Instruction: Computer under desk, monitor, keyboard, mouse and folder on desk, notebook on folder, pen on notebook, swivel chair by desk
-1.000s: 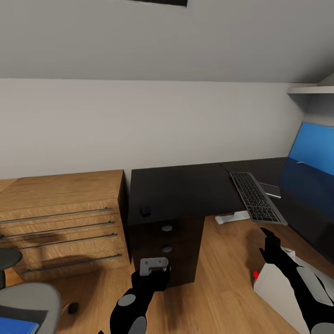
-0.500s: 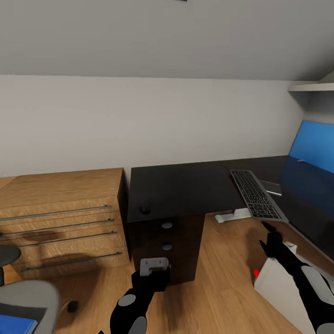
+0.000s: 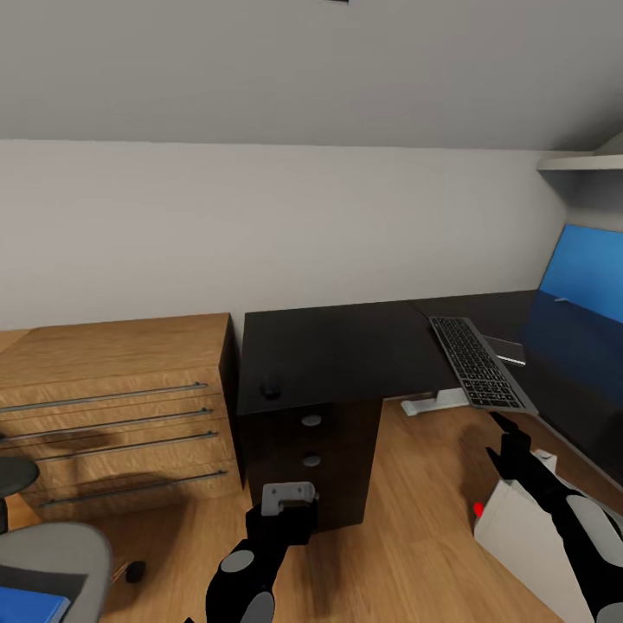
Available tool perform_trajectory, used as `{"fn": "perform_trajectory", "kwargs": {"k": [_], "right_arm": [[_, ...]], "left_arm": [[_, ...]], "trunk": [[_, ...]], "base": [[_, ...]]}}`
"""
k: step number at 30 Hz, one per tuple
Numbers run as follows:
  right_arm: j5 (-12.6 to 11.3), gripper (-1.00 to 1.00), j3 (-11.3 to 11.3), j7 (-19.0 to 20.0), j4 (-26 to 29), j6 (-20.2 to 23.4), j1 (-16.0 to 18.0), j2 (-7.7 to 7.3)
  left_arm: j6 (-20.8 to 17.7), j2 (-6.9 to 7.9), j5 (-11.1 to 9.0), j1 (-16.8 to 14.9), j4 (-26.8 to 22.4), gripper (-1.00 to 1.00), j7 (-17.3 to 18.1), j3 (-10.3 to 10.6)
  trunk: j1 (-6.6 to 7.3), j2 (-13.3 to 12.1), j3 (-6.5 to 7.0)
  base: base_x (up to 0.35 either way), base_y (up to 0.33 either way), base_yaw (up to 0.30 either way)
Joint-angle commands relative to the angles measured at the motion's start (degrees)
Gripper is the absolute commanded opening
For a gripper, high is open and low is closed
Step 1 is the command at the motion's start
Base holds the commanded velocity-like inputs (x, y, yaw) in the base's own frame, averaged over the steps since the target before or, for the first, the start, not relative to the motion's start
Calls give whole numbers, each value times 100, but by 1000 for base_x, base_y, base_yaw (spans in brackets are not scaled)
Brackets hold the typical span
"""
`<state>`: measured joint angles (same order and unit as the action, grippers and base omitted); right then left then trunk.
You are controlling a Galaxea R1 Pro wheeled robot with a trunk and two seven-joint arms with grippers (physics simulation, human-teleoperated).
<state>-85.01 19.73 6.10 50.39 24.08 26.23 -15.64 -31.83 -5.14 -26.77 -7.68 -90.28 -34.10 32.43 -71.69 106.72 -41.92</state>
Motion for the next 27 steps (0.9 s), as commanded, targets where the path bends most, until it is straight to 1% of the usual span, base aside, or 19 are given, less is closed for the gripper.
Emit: {"fn": "perform_trajectory", "kwargs": {"k": [1,9,13,14,27], "right_arm": [[-16,100,14,11,-3,65,3,-2],[14,100,14,8,-9,88,-6,-26],[101,100,13,-2,-17,79,-10,-58],[158,100,19,-15,-24,62,-12,-61],[193,100,31,-10,-37,54,-12,-70]], "left_arm": [[-7,2,-59,-5,-3,100,-55,8],[-7,9,-57,-5,1,100,-54,9],[-7,11,-57,-5,1,100,-50,15],[-7,11,-57,-5,1,100,-46,16],[-5,12,-57,-5,1,100,-44,17]], "trunk": [[1,3,-5],[1,3,-5],[1,3,-5],[1,3,-5],[1,3,-5]], "base": [[0,0,0],[34,-4,0],[181,-79,0],[87,-49,0],[42,-15,0]]}}
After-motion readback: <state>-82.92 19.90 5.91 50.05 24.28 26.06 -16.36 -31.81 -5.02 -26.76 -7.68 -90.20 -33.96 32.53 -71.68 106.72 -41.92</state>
